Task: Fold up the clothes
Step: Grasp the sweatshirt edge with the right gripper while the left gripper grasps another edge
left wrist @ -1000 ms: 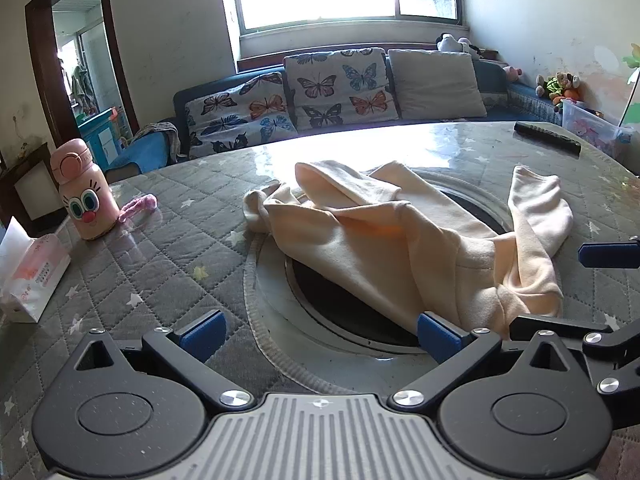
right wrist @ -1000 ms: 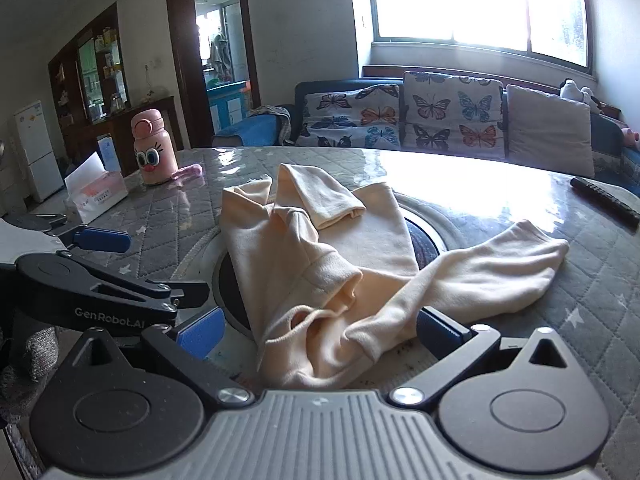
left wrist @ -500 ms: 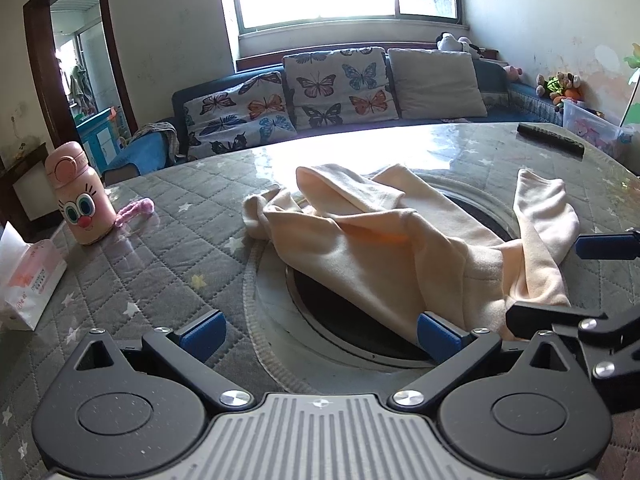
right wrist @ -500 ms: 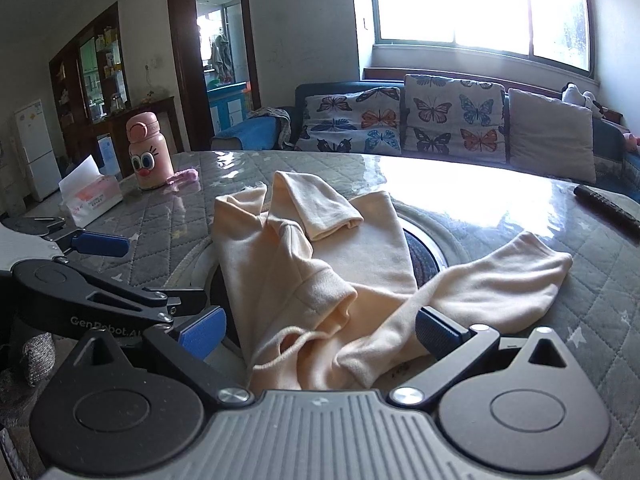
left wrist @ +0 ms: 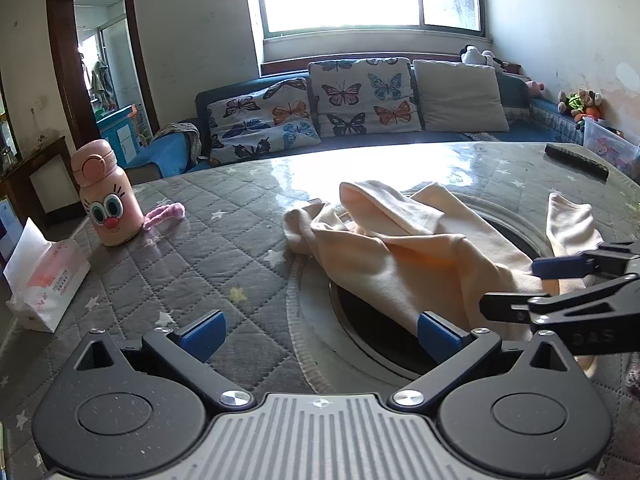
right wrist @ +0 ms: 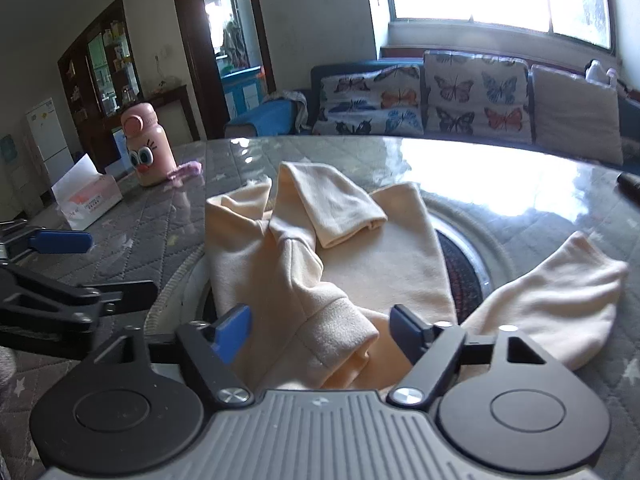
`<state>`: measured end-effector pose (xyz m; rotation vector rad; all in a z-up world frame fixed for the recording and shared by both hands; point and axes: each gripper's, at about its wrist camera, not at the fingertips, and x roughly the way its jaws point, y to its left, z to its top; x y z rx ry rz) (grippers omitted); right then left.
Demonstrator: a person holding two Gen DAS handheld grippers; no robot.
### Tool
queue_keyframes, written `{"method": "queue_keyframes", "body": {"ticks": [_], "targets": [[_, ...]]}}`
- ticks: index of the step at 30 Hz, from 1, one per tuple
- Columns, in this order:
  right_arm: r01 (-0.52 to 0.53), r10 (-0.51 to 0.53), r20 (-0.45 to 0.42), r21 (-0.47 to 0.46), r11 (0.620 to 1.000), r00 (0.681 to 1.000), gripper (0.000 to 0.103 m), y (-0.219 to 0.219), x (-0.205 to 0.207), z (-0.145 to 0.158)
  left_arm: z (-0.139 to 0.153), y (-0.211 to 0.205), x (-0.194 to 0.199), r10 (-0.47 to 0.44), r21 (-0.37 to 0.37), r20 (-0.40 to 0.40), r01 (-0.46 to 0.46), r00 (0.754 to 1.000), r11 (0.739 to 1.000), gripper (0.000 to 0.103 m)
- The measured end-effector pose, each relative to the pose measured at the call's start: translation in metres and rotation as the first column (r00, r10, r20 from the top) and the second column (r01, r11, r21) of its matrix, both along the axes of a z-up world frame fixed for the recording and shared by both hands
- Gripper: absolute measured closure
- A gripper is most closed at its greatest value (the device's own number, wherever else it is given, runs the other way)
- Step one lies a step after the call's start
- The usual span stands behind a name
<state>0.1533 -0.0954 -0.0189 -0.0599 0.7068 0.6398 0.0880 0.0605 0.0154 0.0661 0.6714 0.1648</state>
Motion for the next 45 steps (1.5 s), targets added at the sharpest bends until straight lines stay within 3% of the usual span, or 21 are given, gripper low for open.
{"method": "queue_keyframes", "body": {"ticks": [5, 7, 9, 16, 23, 29, 34, 39, 45], "targets": [[-0.032, 0.032, -0.017, 0.023, 0.999, 0.999, 0.066, 0.005, -0.002, -0.003, 0.004, 0.007, -0.002, 0.017, 0.002, 0.011, -0.017, 1.0, 1.0, 0.0], [-0.049, 0.049, -0.001, 0.033, 0.998, 0.999, 0.087, 0.006, -0.011, 0.002, 0.008, 0.009, -0.004, 0.025, 0.003, 0.021, -0.025, 0.999, 1.0, 0.0], [-0.067, 0.067, 0.01, 0.036, 0.997, 0.998, 0.092, 0.008, -0.018, 0.006, 0.012, 0.012, -0.007, 0.03, 0.004, 0.033, -0.03, 0.999, 1.0, 0.0], [-0.218, 0.217, 0.099, 0.0, 0.976, 0.971, 0.094, 0.027, -0.068, 0.023, 0.025, 0.018, -0.016, 0.036, 0.008, 0.074, -0.036, 0.997, 0.999, 0.0], [-0.365, 0.368, 0.074, -0.048, 0.93, 0.927, 0.094, 0.041, -0.115, 0.013, 0.024, 0.011, -0.01, 0.002, 0.007, 0.073, -0.003, 0.997, 1.0, 0.0], [-0.37, 0.37, 0.04, -0.006, 0.929, 0.928, 0.08, 0.024, -0.118, 0.017, 0.02, 0.004, 0.013, -0.05, 0.003, 0.062, 0.05, 0.997, 0.999, 0.005], [-0.291, 0.288, 0.052, 0.041, 0.956, 0.956, 0.074, -0.002, -0.1, 0.03, 0.018, -0.002, 0.042, -0.09, 0.01, 0.061, 0.09, 0.994, 0.996, 0.006], [-0.086, 0.083, 0.07, 0.055, 0.995, 0.994, 0.07, -0.038, -0.058, 0.034, 0.012, -0.006, 0.074, -0.126, -0.006, 0.042, 0.126, 0.991, 0.992, 0.006], [0.121, -0.123, 0.04, 0.046, 0.992, 0.992, 0.07, -0.076, 0.005, 0.021, -0.002, -0.005, 0.1, -0.178, -0.056, -0.003, 0.177, 0.984, 0.983, 0.006]]}}
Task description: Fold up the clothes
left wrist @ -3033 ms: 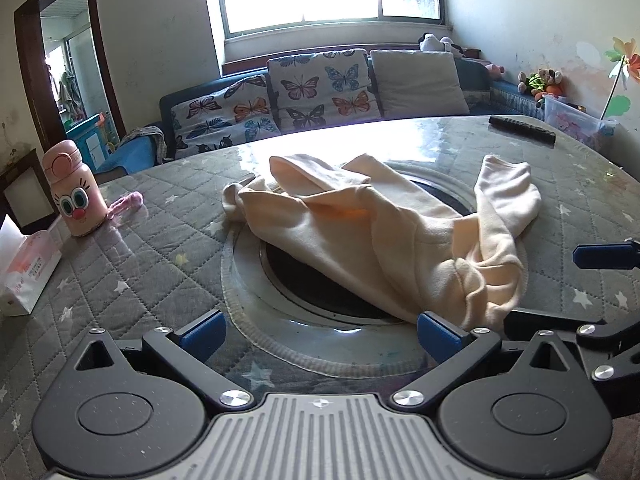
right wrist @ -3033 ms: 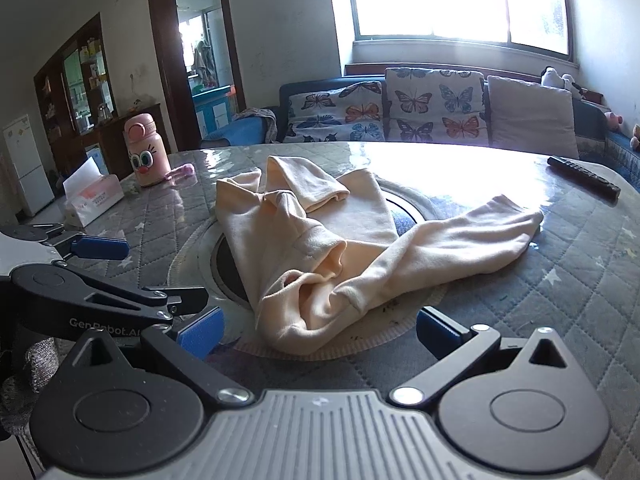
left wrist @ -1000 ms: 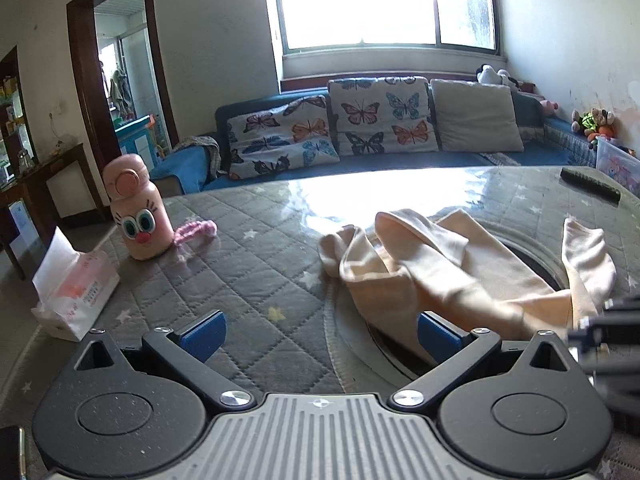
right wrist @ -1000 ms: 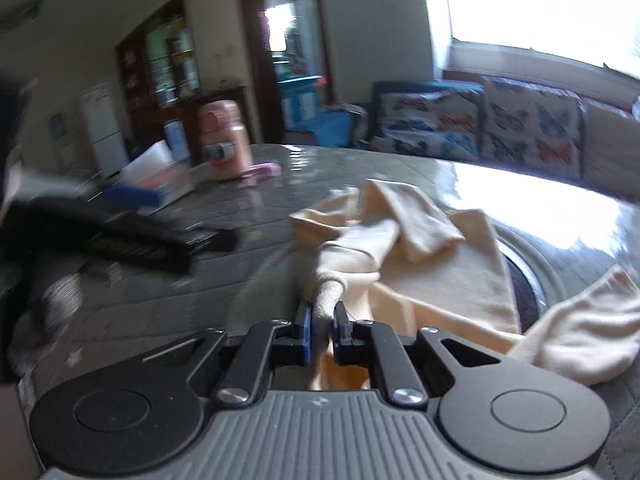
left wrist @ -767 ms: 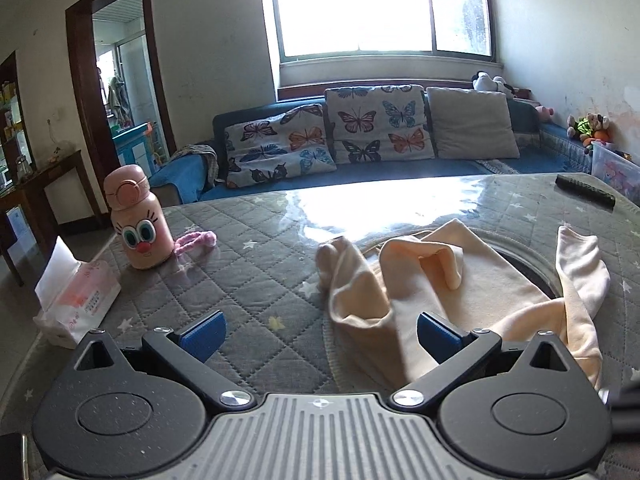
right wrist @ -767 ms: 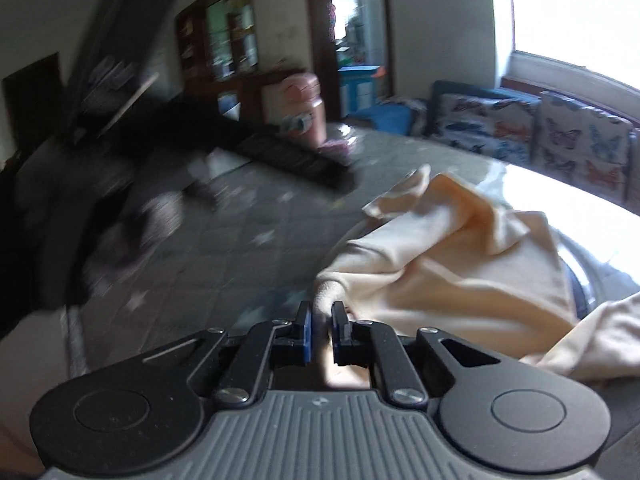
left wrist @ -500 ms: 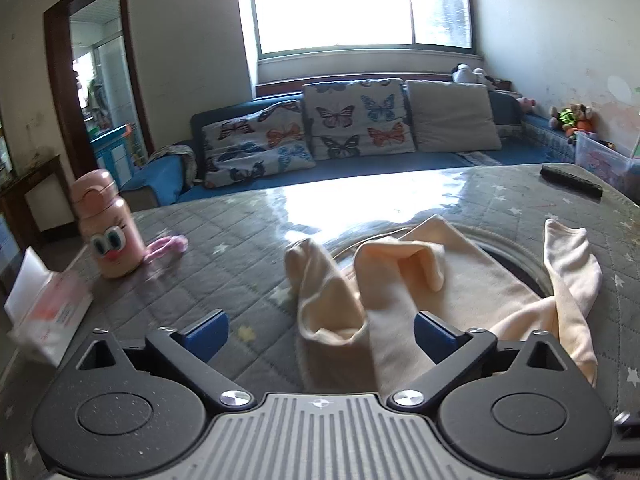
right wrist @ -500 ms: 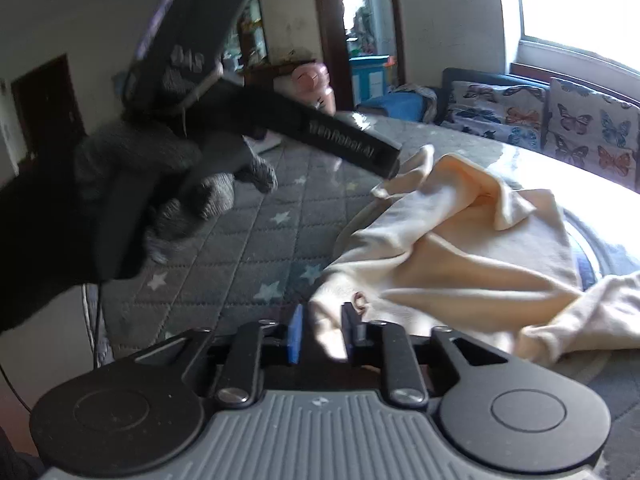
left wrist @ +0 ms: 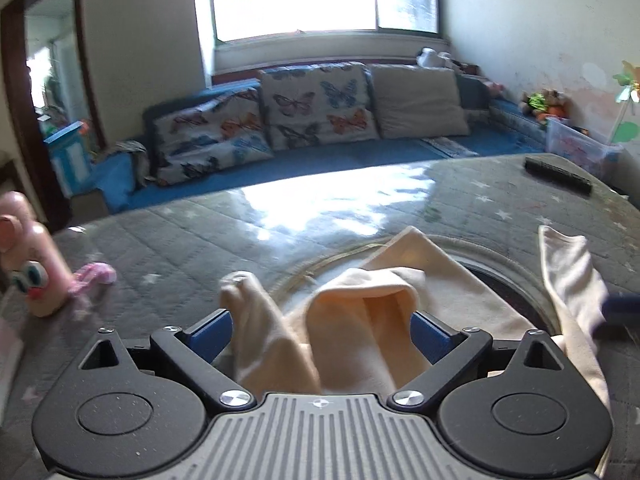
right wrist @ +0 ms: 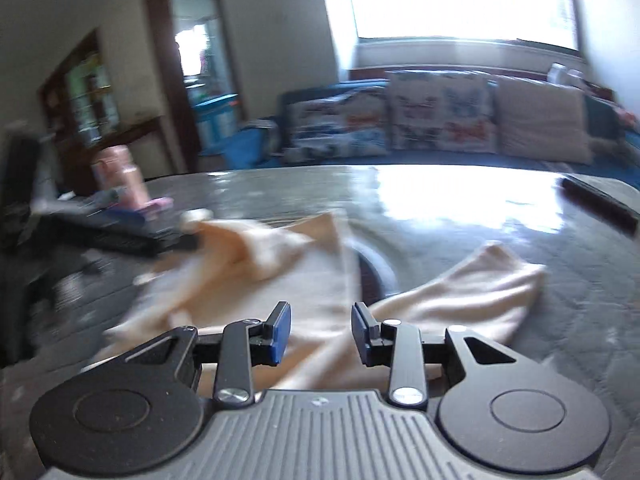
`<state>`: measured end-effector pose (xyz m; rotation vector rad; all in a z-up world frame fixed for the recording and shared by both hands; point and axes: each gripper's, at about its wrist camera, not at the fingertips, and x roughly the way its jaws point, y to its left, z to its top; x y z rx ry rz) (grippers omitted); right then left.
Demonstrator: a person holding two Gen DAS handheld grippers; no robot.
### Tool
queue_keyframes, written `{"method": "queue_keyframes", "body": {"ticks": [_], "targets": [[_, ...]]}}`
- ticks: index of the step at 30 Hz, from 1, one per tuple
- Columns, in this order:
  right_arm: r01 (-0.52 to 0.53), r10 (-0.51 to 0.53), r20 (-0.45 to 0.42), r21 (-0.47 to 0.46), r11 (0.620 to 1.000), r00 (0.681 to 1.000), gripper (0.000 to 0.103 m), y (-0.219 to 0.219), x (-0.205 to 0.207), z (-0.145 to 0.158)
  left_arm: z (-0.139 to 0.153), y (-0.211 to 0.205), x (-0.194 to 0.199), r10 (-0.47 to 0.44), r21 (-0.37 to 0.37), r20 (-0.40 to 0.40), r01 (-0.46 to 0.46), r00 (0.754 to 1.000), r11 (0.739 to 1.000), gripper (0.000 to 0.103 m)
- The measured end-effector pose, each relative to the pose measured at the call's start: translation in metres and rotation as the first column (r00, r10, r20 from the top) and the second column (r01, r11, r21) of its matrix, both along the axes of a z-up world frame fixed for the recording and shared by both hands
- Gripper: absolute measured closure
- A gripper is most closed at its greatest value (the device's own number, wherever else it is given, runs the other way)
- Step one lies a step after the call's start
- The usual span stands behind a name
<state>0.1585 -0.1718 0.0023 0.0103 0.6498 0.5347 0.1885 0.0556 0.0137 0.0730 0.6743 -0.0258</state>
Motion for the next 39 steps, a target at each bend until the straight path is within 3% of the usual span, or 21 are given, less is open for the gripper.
{"method": "queue_keyframes", "body": {"ticks": [7, 9, 11, 13, 15, 20, 24, 32, 39], "targets": [[0.168, -0.17, -0.045, -0.047, 0.985, 0.984, 0.07, -0.032, 0.072, -0.024, -0.01, -0.005, 0.01, -0.037, -0.005, -0.029, 0.037, 0.999, 0.999, 0.028], [0.179, -0.183, -0.052, -0.065, 0.982, 0.982, 0.07, -0.032, 0.084, -0.031, -0.012, -0.005, 0.011, -0.044, -0.006, -0.034, 0.044, 0.998, 0.999, 0.039], [0.185, -0.19, -0.059, -0.08, 0.979, 0.98, 0.07, -0.03, 0.093, -0.037, -0.014, -0.006, 0.012, -0.051, -0.008, -0.038, 0.051, 0.998, 0.999, 0.063], [0.186, -0.193, -0.065, -0.096, 0.978, 0.979, 0.07, -0.026, 0.099, -0.042, -0.016, -0.007, 0.013, -0.058, -0.01, -0.042, 0.058, 0.997, 0.998, 0.081], [0.184, -0.192, -0.067, -0.111, 0.977, 0.979, 0.07, -0.022, 0.102, -0.047, -0.018, -0.008, 0.013, -0.066, -0.012, -0.047, 0.065, 0.997, 0.998, 0.088], [0.165, -0.173, -0.024, -0.204, 0.965, 0.985, 0.073, -0.007, 0.095, -0.046, -0.01, -0.005, 0.001, -0.056, -0.006, -0.011, 0.056, 0.998, 0.998, 0.091], [0.173, -0.178, 0.002, -0.247, 0.953, 0.984, 0.099, -0.005, 0.087, -0.043, 0.008, 0.006, -0.023, -0.018, -0.007, 0.043, 0.018, 0.999, 1.0, 0.091], [0.228, -0.225, 0.04, -0.182, 0.956, 0.974, 0.102, -0.034, 0.054, -0.027, 0.041, 0.056, -0.094, 0.119, -0.055, 0.127, -0.113, 0.985, 0.992, 0.092], [0.306, -0.301, 0.075, -0.079, 0.949, 0.951, 0.102, -0.084, 0.007, -0.005, 0.035, 0.104, -0.16, 0.264, -0.161, 0.083, -0.248, 0.961, 0.955, 0.092]]}}
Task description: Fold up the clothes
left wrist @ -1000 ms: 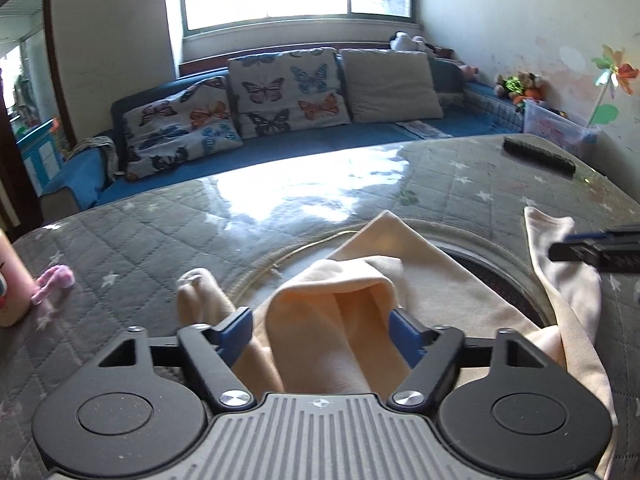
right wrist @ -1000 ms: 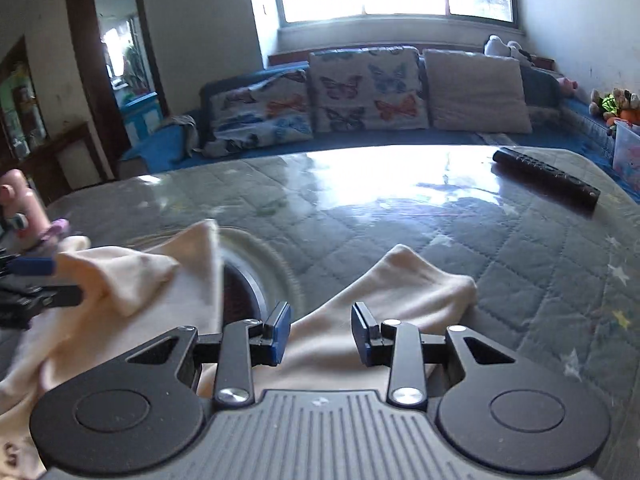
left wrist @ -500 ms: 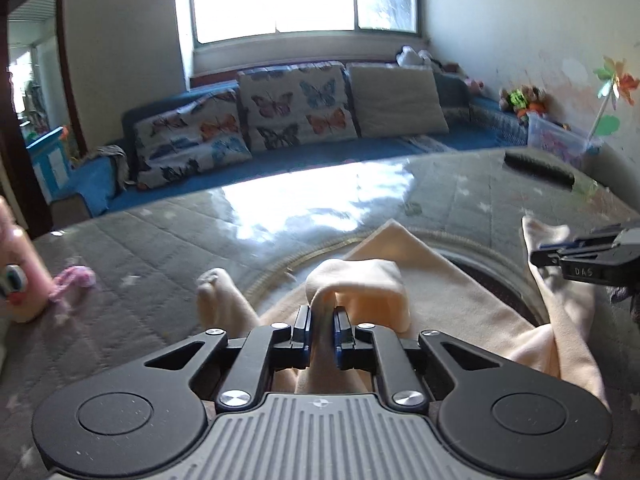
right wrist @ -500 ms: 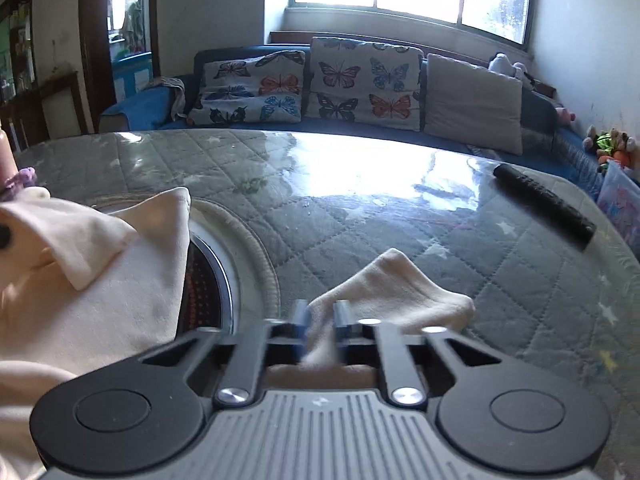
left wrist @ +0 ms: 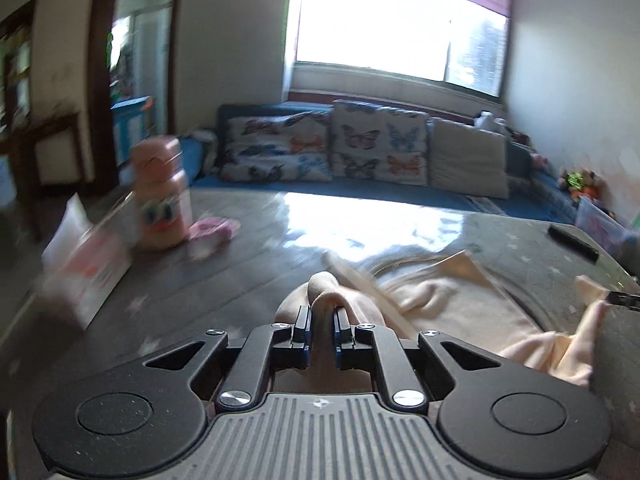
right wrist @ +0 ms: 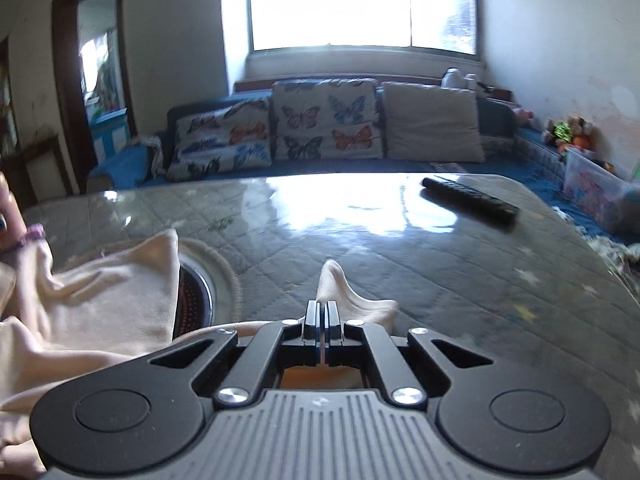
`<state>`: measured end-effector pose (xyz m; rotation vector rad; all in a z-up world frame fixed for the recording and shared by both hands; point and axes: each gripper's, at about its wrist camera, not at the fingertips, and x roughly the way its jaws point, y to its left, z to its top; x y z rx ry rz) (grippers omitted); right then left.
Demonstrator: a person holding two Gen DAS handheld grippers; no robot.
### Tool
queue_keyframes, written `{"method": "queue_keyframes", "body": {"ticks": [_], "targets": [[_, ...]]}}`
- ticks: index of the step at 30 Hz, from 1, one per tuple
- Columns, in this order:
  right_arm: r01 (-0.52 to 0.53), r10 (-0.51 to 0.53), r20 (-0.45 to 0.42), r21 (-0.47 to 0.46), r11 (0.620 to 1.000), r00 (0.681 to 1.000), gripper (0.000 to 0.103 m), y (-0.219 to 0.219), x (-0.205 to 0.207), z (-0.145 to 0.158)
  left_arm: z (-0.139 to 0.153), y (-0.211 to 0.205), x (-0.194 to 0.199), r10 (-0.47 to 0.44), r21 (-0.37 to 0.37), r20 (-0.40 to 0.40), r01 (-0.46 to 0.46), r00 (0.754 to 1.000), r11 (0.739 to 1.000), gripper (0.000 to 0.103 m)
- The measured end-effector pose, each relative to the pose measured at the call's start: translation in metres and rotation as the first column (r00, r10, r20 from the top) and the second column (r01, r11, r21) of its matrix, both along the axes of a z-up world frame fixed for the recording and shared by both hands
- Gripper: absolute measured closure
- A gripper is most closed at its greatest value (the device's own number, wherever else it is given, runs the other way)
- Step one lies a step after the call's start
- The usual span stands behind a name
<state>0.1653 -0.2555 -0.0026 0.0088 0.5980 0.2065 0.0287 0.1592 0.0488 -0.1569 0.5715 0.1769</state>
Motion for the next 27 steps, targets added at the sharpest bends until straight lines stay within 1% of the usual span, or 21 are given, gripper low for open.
{"method": "queue_keyframes", "body": {"ticks": [4, 7, 9, 10, 11, 12, 14, 15, 17, 18, 20, 21, 24, 27], "targets": [[0.056, -0.056, -0.002, 0.04, 0.998, 0.998, 0.102, -0.03, -0.029, 0.001, -0.017, 0.022, -0.033, 0.061, -0.058, -0.05, -0.064, 0.997, 0.996, 0.092], [0.104, -0.102, -0.031, 0.051, 0.993, 0.994, 0.103, -0.05, -0.049, -0.007, -0.028, 0.033, -0.05, 0.098, -0.075, -0.084, -0.104, 0.992, 0.992, 0.092], [0.143, -0.14, -0.061, 0.054, 0.988, 0.988, 0.103, -0.064, -0.06, -0.016, -0.034, 0.039, -0.054, 0.114, -0.076, -0.106, -0.122, 0.988, 0.99, 0.091], [0.16, -0.156, -0.08, 0.057, 0.985, 0.985, 0.103, -0.07, -0.066, -0.021, -0.036, 0.042, -0.056, 0.122, -0.076, -0.118, -0.131, 0.986, 0.988, 0.089], [0.169, -0.164, -0.094, 0.051, 0.984, 0.982, 0.103, -0.076, -0.071, -0.026, -0.038, 0.042, -0.058, 0.132, -0.063, -0.127, -0.141, 0.983, 0.988, 0.085], [0.169, -0.164, -0.099, 0.05, 0.984, 0.982, 0.102, -0.078, -0.074, -0.028, -0.04, 0.042, -0.06, 0.144, -0.047, -0.135, -0.151, 0.98, 0.987, 0.084], [0.165, -0.158, -0.102, 0.064, 0.984, 0.982, 0.099, -0.08, -0.078, -0.028, -0.039, 0.04, -0.064, 0.144, -0.024, -0.139, -0.149, 0.98, 0.989, 0.077], [0.162, -0.154, -0.102, 0.07, 0.984, 0.983, 0.098, -0.08, -0.079, -0.028, -0.037, 0.037, -0.066, 0.139, -0.013, -0.133, -0.142, 0.981, 0.99, 0.074], [0.154, -0.146, -0.096, 0.077, 0.985, 0.985, 0.097, -0.078, -0.077, -0.027, -0.032, 0.032, -0.07, 0.128, 0.01, -0.117, -0.128, 0.985, 0.992, 0.063], [0.15, -0.142, -0.093, 0.078, 0.986, 0.985, 0.095, -0.077, -0.076, -0.026, -0.029, 0.029, -0.073, 0.123, 0.022, -0.108, -0.121, 0.987, 0.992, 0.062], [0.146, -0.139, -0.091, 0.073, 0.987, 0.986, 0.082, -0.073, -0.067, -0.027, -0.024, 0.022, -0.078, 0.098, 0.033, -0.088, -0.095, 0.991, 0.995, 0.06], [0.144, -0.137, -0.092, 0.071, 0.987, 0.986, 0.069, -0.072, -0.062, -0.027, -0.023, 0.014, -0.078, 0.061, 0.036, -0.084, -0.058, 0.995, 0.998, 0.06], [0.143, -0.135, -0.109, 0.063, 0.988, 0.985, 0.068, -0.07, -0.047, -0.035, -0.021, -0.014, -0.075, -0.067, 0.042, -0.076, 0.07, 0.995, 0.997, 0.059], [0.142, -0.136, -0.128, 0.041, 0.989, 0.982, 0.069, -0.067, -0.037, -0.043, -0.02, -0.042, -0.071, -0.193, 0.05, -0.069, 0.197, 0.979, 0.979, 0.058]]}}
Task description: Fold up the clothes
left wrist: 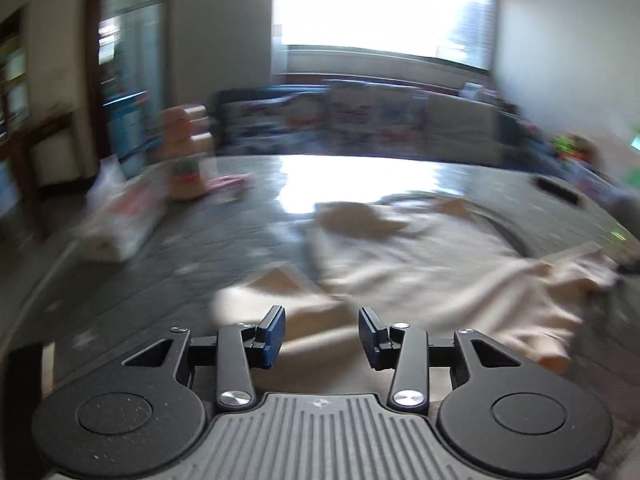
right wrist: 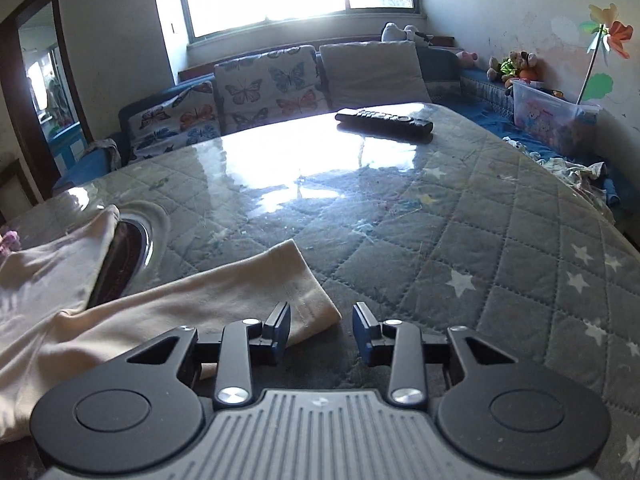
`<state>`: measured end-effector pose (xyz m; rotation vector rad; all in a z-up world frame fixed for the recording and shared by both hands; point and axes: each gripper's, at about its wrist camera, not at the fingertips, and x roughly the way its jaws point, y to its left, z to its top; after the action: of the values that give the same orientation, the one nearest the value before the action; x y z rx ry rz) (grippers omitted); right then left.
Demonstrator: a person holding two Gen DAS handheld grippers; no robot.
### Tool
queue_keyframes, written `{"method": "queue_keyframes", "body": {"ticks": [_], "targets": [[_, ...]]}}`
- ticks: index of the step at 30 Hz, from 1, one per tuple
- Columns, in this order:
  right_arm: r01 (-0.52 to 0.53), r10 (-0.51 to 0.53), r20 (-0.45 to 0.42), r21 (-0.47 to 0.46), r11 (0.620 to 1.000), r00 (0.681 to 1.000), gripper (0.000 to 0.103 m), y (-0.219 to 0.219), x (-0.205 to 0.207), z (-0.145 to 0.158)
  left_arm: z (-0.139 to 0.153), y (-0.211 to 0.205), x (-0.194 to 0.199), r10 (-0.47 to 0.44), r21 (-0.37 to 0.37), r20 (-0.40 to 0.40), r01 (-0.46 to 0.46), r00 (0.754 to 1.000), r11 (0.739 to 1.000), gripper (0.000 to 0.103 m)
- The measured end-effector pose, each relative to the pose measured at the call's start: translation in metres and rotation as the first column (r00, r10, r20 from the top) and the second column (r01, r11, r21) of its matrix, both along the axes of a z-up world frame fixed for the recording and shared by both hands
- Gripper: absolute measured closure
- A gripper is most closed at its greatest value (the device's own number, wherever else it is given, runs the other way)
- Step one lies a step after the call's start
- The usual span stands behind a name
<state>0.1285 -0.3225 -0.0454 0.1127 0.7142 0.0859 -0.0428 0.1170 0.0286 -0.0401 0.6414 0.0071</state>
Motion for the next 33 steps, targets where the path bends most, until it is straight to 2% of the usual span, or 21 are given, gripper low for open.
{"method": "queue_keyframes", "body": {"ticks": [4, 9, 13, 16, 18, 20, 23, 26, 30, 33], "targets": [[0.0, 0.0, 0.002, -0.01, 1.0, 1.0, 0.073, 0.002, 0.001, -0.002, -0.004, -0.042, 0.009, -0.176, 0.008, -0.005, 0.176, 0.984, 0.984, 0.056], [-0.01, 0.01, 0.003, -0.028, 1.0, 1.0, 0.086, 0.004, -0.001, -0.003, -0.016, -0.093, 0.023, -0.381, 0.041, -0.031, 0.382, 0.924, 0.923, 0.05], [-0.015, 0.015, 0.004, -0.027, 1.0, 1.0, 0.094, 0.004, -0.001, -0.002, -0.025, -0.125, 0.029, -0.48, 0.11, -0.052, 0.482, 0.876, 0.869, 0.048], [-0.021, 0.022, 0.014, -0.036, 0.999, 1.0, 0.098, 0.005, -0.001, 0.0, -0.035, -0.142, 0.035, -0.516, 0.149, -0.082, 0.522, 0.853, 0.84, 0.049], [-0.025, 0.026, 0.023, -0.049, 0.998, 0.999, 0.098, 0.006, -0.001, 0.002, -0.041, -0.149, 0.041, -0.52, 0.173, -0.103, 0.53, 0.848, 0.83, 0.054], [-0.025, 0.028, 0.035, -0.069, 0.997, 0.999, 0.099, 0.006, -0.001, 0.005, -0.046, -0.152, 0.047, -0.522, 0.174, -0.124, 0.536, 0.844, 0.826, 0.081], [-0.024, 0.031, 0.06, -0.101, 0.995, 0.998, 0.099, 0.007, -0.001, 0.011, -0.045, -0.152, 0.05, -0.531, 0.148, -0.128, 0.545, 0.838, 0.825, 0.092], [-0.015, 0.028, 0.092, -0.147, 0.989, 0.995, 0.099, 0.004, -0.003, 0.021, -0.037, -0.15, 0.043, -0.57, 0.103, -0.1, 0.578, 0.816, 0.809, 0.093], [0.013, 0.015, 0.13, -0.215, 0.977, 0.991, 0.099, 0.0, -0.008, 0.033, -0.036, -0.156, 0.03, -0.632, 0.064, -0.097, 0.639, 0.769, 0.767, 0.093], [0.037, -0.016, 0.092, -0.228, 0.973, 0.996, 0.099, -0.006, -0.005, 0.023, -0.043, -0.162, 0.025, -0.656, 0.047, -0.117, 0.664, 0.745, 0.746, 0.092]]}}
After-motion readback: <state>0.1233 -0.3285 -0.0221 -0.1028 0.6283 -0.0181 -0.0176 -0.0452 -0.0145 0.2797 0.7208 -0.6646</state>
